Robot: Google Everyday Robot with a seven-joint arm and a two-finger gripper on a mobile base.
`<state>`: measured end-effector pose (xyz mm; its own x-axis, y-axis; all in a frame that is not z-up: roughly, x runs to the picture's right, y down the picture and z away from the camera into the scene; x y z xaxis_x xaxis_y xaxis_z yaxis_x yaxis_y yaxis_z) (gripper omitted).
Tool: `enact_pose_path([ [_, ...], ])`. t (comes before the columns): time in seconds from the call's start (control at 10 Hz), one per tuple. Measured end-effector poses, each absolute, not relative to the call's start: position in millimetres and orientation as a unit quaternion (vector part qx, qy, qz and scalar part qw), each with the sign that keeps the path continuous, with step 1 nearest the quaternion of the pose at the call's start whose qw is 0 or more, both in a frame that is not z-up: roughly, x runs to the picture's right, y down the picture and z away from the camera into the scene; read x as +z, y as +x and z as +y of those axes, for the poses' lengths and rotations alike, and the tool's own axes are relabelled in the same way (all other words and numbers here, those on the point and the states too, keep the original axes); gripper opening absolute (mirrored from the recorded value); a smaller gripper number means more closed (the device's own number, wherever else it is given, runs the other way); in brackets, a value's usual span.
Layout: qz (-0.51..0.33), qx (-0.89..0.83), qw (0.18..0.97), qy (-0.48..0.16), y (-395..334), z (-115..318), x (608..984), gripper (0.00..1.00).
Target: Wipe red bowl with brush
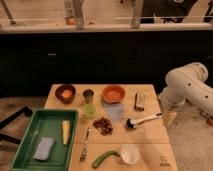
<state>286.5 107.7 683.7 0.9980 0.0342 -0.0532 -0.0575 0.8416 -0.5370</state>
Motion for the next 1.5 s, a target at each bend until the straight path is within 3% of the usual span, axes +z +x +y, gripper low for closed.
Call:
enact_pose_path([
  [1.2,0.021,0.024,0.959,-0.280,286,108,684,0.80],
  [1.5,-0.022,0.023,0.957,-0.289,295,113,694,0.80],
])
